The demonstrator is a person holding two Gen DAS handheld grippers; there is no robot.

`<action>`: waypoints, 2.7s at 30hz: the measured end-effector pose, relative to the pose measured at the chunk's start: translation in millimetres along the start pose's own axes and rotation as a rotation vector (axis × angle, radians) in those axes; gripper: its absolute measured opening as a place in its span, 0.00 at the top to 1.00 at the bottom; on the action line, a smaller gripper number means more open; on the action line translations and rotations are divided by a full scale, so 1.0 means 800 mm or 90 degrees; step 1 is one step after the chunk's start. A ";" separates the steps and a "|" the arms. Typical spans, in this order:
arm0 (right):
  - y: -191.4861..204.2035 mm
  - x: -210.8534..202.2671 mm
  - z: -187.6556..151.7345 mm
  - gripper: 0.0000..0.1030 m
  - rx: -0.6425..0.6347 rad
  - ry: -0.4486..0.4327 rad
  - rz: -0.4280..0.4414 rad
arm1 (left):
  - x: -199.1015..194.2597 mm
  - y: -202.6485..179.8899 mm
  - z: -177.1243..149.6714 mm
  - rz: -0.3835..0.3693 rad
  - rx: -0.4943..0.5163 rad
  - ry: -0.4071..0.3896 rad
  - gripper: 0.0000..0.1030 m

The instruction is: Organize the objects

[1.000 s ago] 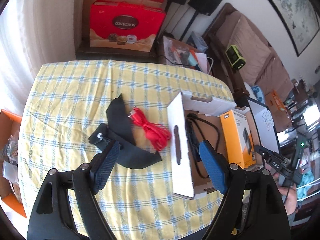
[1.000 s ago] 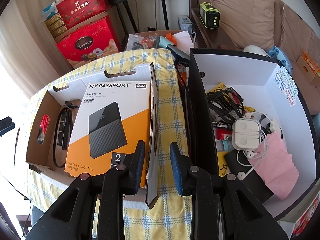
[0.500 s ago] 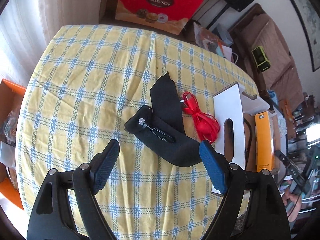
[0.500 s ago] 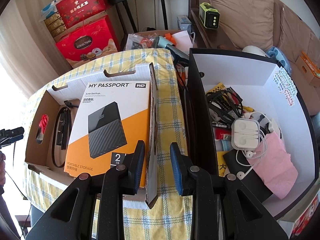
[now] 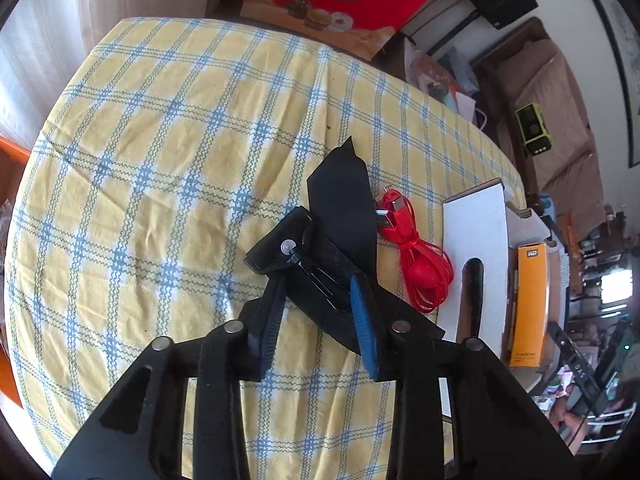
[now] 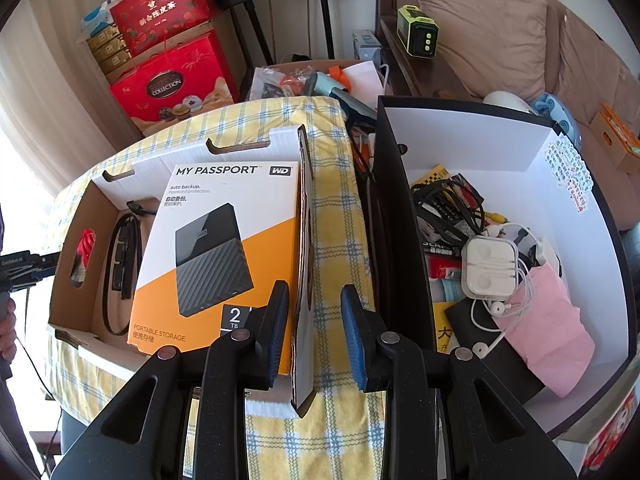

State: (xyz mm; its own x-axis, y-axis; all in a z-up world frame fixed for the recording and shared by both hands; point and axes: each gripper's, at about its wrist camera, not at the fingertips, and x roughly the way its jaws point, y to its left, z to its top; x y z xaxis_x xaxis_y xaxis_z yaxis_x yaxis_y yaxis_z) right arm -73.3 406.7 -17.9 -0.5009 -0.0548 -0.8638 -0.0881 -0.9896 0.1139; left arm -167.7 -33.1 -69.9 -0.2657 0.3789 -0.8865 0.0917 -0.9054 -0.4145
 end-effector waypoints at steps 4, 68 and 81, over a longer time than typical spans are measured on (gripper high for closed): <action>0.001 0.000 0.001 0.74 -0.001 0.000 0.000 | 0.002 0.003 0.001 -0.008 -0.008 0.001 0.85; -0.001 0.001 0.002 0.73 0.005 -0.001 0.000 | -0.035 -0.112 -0.053 -0.040 0.271 -0.023 0.42; 0.000 0.001 0.001 0.72 0.004 -0.001 0.000 | -0.008 -0.107 -0.055 0.011 0.362 0.000 0.66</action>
State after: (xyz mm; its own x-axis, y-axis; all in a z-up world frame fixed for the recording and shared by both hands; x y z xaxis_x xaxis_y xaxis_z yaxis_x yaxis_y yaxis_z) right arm -74.5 407.2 -17.8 -0.5021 -0.0544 -0.8631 -0.0940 -0.9887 0.1170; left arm -131.7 50.4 -37.6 -0.2693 0.3625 -0.8922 -0.4351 -0.8723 -0.2231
